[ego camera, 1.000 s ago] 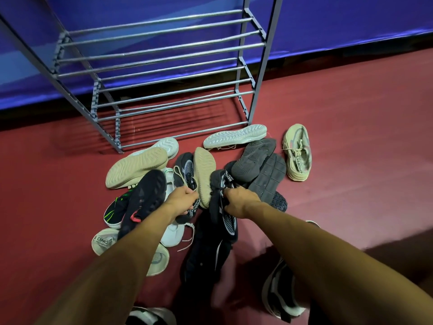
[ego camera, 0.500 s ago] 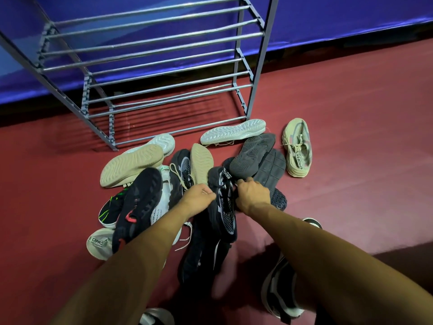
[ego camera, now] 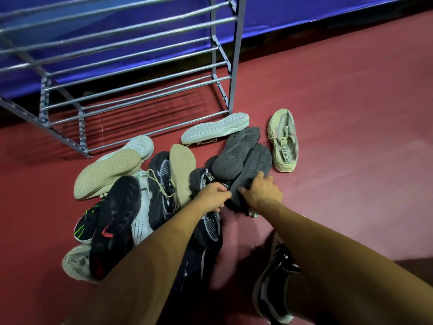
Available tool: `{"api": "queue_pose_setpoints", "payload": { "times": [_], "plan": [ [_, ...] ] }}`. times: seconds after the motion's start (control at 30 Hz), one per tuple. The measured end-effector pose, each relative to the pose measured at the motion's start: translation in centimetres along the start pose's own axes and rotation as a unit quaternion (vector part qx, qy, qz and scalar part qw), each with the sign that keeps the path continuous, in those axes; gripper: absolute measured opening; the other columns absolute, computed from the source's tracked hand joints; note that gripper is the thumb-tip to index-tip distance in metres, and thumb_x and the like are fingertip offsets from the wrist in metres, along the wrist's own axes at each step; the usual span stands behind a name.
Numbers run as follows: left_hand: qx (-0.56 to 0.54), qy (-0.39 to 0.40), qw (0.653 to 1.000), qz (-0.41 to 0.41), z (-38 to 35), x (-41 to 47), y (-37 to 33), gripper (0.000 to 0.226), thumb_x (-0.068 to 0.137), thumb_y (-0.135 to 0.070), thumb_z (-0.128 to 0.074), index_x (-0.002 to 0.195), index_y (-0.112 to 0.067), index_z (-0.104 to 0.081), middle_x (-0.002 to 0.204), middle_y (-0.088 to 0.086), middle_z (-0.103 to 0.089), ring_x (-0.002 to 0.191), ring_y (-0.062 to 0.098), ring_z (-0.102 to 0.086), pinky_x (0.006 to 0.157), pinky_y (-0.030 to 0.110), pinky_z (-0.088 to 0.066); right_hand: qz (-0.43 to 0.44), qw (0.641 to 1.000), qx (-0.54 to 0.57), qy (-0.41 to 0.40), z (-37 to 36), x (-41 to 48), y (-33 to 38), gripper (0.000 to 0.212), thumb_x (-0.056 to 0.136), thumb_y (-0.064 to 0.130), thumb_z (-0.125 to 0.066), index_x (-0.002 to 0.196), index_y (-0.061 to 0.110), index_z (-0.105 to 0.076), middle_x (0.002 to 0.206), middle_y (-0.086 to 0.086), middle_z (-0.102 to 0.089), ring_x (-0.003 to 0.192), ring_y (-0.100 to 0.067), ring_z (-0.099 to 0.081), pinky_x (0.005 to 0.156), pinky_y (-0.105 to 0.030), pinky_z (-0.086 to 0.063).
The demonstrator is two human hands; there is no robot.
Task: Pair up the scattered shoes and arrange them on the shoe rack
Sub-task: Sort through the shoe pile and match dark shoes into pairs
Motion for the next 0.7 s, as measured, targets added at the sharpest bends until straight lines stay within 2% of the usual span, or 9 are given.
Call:
{"api": "queue_pose_setpoints", "payload": {
  "times": [0.1, 0.2, 0.3, 0.4, 0.47, 0.57, 0.63, 0.7],
  "plan": [
    [-0.028, 0.023, 0.999, 0.032, -2.1, 0.9, 0.1, 0.016, 0.088, -0.025, -0.059, 0.103, -0.021, -0.057, 0.099, 0.003, -0.067, 0.086, 0.019, -0.066, 0.067, 0.027, -0.053, -0.038, 0.998, 0.046, 0.024, -1.0, 0.9, -1.3, 0.075, 0.081, 0.062, -0.067, 0.128, 0.011, -0.039, 0.129, -0.016, -0.053, 0.121, -0.038, -0.056, 0.097, -0.047, -0.046],
    [-0.125, 0.030, 0.990, 0.065, -3.5, 1.6, 0.0, 0.018, 0.088, -0.014, -0.060, 0.103, -0.022, -0.053, 0.112, 0.008, -0.067, 0.098, 0.020, -0.067, 0.075, 0.030, -0.057, -0.054, 0.989, 0.124, 0.054, -2.0, 1.8, -1.5, 0.068, 0.082, 0.056, -0.070, 0.119, 0.008, -0.037, 0.126, -0.018, -0.061, 0.117, -0.038, -0.060, 0.094, -0.042, -0.047],
    [-0.173, 0.045, 0.980, 0.082, -3.4, 1.7, -0.1, 0.026, 0.087, -0.007, -0.062, 0.105, -0.021, -0.051, 0.111, 0.009, -0.066, 0.092, 0.019, -0.066, 0.076, 0.031, -0.057, -0.067, 0.984, 0.159, 0.045, -1.7, 2.3, -1.7, 0.064, 0.084, 0.056, -0.067, 0.114, 0.009, -0.036, 0.126, -0.018, -0.062, 0.115, -0.038, -0.060, 0.090, -0.040, -0.047],
    [-0.199, 0.052, 0.975, 0.085, -2.2, 1.0, -0.8, 0.040, 0.085, -0.008, -0.069, 0.120, -0.019, -0.052, 0.113, 0.010, -0.066, 0.083, 0.020, -0.066, 0.063, 0.024, -0.054, -0.081, 0.980, 0.180, 0.030, -0.6, 2.3, -1.5, 0.075, 0.083, 0.063, -0.063, 0.123, 0.006, -0.038, 0.129, -0.018, -0.061, 0.118, -0.038, -0.059, 0.093, -0.041, -0.047],
    [-0.230, 0.051, 0.969, 0.078, -1.3, 0.3, -1.4, 0.039, 0.082, -0.009, -0.072, 0.115, -0.021, -0.054, 0.108, 0.005, -0.065, 0.075, 0.019, -0.067, 0.059, 0.022, -0.053, -0.095, 0.975, 0.200, 0.024, 0.4, 2.0, -1.3, 0.084, 0.080, 0.066, -0.064, 0.130, 0.004, -0.037, 0.132, -0.019, -0.059, 0.120, -0.038, -0.058, 0.095, -0.041, -0.047],
    [-0.244, 0.056, 0.966, 0.059, -0.1, -1.1, -1.9, 0.040, 0.078, -0.007, -0.076, 0.112, -0.021, -0.060, 0.104, 0.004, -0.067, 0.073, 0.018, -0.064, 0.059, 0.023, -0.053, -0.119, 0.961, 0.248, 0.031, 1.2, 1.3, -1.0, 0.098, 0.078, 0.066, -0.066, 0.139, -0.001, -0.029, 0.138, -0.022, -0.053, 0.123, -0.040, -0.056, 0.098, -0.042, -0.048],
    [-0.249, 0.056, 0.966, 0.035, 0.6, -2.0, -2.2, 0.044, 0.075, -0.001, -0.075, 0.113, -0.020, -0.063, 0.093, 0.002, -0.071, 0.068, 0.015, -0.063, 0.058, 0.023, -0.051, -0.141, 0.941, 0.306, 0.031, 1.6, 0.7, -1.2, 0.103, 0.075, 0.066, -0.069, 0.140, -0.003, -0.027, 0.137, -0.021, -0.052, 0.122, -0.039, -0.056, 0.099, -0.042, -0.048],
    [-0.245, 0.065, 0.967, 0.002, 1.2, -2.9, -2.8, 0.049, 0.072, 0.003, -0.074, 0.113, -0.023, -0.063, 0.092, 0.000, -0.071, 0.071, 0.012, -0.064, 0.060, 0.024, -0.049, -0.144, 0.926, 0.350, 0.011, 2.5, 0.3, -1.1, 0.104, 0.076, 0.065, -0.069, 0.139, -0.006, -0.027, 0.136, -0.021, -0.053, 0.123, -0.038, -0.055, 0.101, -0.040, -0.047]
  ]
}}
Point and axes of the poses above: each hand's wrist, its own x-axis towards the middle knuckle, its own z-axis out of the back of the hand, y = z × x, the point moved 8 cm from there along x, towards the middle knuckle
